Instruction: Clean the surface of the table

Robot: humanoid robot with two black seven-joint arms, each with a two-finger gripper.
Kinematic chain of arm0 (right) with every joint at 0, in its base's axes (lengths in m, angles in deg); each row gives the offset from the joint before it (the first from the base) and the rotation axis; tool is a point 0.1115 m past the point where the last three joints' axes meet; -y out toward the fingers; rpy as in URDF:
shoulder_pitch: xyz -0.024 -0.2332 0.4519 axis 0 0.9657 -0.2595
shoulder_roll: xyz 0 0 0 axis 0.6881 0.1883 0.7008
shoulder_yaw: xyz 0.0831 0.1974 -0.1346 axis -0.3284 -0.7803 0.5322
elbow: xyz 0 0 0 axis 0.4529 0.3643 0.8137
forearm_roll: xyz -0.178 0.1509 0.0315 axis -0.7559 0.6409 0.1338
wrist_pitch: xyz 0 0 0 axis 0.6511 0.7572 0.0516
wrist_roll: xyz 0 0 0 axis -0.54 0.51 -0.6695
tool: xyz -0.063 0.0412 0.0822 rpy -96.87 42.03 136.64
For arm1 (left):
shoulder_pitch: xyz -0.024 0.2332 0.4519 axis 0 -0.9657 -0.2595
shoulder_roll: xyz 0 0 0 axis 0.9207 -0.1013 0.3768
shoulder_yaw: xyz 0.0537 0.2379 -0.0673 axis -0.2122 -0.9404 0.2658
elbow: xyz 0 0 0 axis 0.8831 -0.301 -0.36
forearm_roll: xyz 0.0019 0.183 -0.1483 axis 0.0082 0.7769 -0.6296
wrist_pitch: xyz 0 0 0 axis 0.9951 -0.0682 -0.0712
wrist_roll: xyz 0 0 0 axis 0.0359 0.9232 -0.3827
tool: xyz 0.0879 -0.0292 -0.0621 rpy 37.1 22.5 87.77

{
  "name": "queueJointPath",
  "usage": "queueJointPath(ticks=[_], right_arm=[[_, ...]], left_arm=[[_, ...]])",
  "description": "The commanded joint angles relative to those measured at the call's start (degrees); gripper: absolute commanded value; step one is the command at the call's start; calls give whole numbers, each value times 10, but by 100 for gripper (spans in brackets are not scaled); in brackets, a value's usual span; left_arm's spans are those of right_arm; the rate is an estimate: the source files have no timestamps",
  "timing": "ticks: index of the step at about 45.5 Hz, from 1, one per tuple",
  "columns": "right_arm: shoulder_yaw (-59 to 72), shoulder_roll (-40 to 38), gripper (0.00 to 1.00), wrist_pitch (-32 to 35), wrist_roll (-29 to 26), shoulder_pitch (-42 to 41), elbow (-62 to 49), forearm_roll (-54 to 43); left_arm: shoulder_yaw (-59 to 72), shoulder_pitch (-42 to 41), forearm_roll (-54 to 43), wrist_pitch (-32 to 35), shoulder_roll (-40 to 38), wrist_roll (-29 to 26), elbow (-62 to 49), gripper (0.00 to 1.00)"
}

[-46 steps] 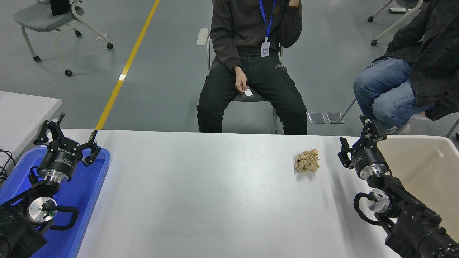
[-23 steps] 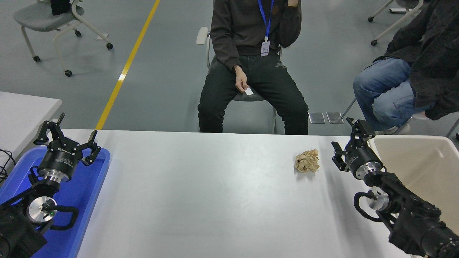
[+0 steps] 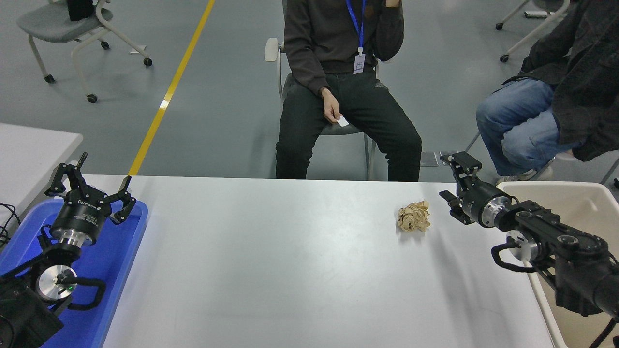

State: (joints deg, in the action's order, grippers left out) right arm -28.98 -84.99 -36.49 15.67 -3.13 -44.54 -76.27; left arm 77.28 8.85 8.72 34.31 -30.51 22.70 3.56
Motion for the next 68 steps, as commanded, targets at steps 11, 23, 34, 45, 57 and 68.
queueJointPath(ticks=[11, 23, 34, 45, 57, 68], right_arm=[[300, -2, 100, -1, -5, -119, 0, -82], [315, 21, 100, 0, -7, -141, -2, -178], [394, 64, 100, -2, -7, -177, -2, -194], [485, 147, 100, -17, -5, -187, -66, -222], [536, 206, 100, -38, -3, -142, -157, -223], [551, 218, 100, -40, -1, -106, -221, -223]], left_arm=[[0, 0, 0, 0, 0, 0, 0, 100], [0, 0, 0, 0, 0, 0, 0, 100], [0, 0, 0, 0, 0, 0, 0, 100], [0, 0, 0, 0, 0, 0, 0, 100], [0, 0, 0, 0, 0, 0, 0, 100], [0, 0, 0, 0, 0, 0, 0, 100]])
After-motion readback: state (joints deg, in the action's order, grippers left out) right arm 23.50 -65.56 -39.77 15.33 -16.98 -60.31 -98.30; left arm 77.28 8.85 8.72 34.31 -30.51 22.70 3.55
